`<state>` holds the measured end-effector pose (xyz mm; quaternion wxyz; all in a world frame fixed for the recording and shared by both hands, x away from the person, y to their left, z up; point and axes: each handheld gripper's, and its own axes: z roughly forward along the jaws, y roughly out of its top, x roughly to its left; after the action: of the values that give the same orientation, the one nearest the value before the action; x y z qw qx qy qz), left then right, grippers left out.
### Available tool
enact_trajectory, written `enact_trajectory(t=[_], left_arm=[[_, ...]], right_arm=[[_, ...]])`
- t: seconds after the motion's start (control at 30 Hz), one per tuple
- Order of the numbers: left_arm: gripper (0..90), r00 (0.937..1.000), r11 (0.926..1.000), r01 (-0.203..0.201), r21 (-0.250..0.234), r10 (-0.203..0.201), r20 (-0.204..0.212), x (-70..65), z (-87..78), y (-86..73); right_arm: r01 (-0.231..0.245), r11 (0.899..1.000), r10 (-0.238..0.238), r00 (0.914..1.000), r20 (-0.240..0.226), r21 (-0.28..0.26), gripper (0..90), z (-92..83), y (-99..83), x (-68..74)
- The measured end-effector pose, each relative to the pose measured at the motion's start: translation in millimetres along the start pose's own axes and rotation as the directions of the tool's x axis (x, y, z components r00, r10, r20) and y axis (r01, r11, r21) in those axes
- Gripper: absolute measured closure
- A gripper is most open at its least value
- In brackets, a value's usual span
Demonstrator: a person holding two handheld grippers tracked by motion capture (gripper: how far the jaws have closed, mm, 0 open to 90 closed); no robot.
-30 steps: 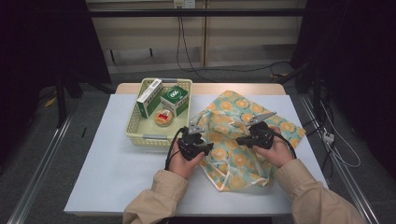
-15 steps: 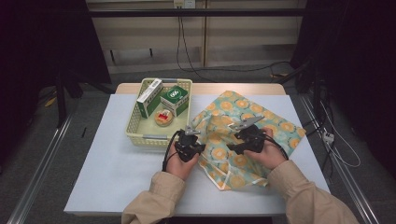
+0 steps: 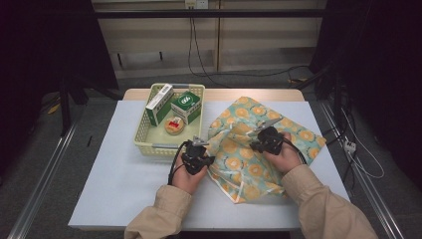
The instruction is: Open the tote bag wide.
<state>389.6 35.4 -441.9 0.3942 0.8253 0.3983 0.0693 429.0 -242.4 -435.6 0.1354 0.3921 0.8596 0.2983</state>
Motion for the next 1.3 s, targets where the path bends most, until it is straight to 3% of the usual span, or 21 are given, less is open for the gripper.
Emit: enact_trajectory(t=[0.1,0.2,0.37,0.53,0.67,0.9,1.07,1.27,1.3], left_arm=[[90.0,1.0,1.0,0.004,0.0,-0.004,0.005,1.1,0.0,-0.1],[90.0,0.9998,0.9998,0.016,-0.009,-0.016,0.009,1.9,0.5,0.5],[90.0,0.9997,0.9997,0.018,-0.016,-0.018,0.019,1.4,-0.3,3.4],[90.0,0.9995,0.9989,0.027,-0.039,-0.027,0.016,4.3,-5.2,8.1],[90.0,0.9993,0.9977,0.036,-0.057,-0.036,0.003,8.4,-9.7,10.1],[90.0,0.9987,0.9975,0.05,-0.049,-0.051,-0.008,14.1,-12.2,8.6],[90.0,0.9977,0.9963,0.063,-0.058,-0.065,-0.021,18.7,-15.1,6.1],[89.5,0.9976,0.9946,0.069,-0.077,-0.068,0.009,18.7,-16.4,5.9],[85.6,0.9971,0.9932,0.076,-0.088,-0.075,0.015,18.5,-16.7,6.3]], right_arm=[[-0.025,0.998,0.026,0.9994,0.02,-0.055,90.0,-19.0,10.2,-9.6],[-0.007,0.996,0.012,0.9976,0.068,-0.085,90.0,-37.7,21.3,-19.0],[-0.022,0.993,0.031,0.9969,0.073,-0.119,90.0,-57.0,30.5,-29.0],[-0.004,0.994,0.014,0.9952,0.097,-0.106,90.0,-60.5,30.5,-28.8],[-0.021,0.994,0.033,0.9932,0.112,-0.107,90.0,-64.9,28.9,-35.1],[-0.014,0.994,0.028,0.9902,0.137,-0.104,90.0,-69.4,26.3,-37.8],[-0.04,0.995,0.053,0.9899,0.131,-0.096,90.0,-69.2,21.0,-43.6],[-0.033,0.994,0.044,0.9931,0.109,-0.1,90.0,-67.2,20.0,-40.0],[-0.027,0.995,0.038,0.9933,0.109,-0.101,90.0,-66.1,20.4,-38.2]])
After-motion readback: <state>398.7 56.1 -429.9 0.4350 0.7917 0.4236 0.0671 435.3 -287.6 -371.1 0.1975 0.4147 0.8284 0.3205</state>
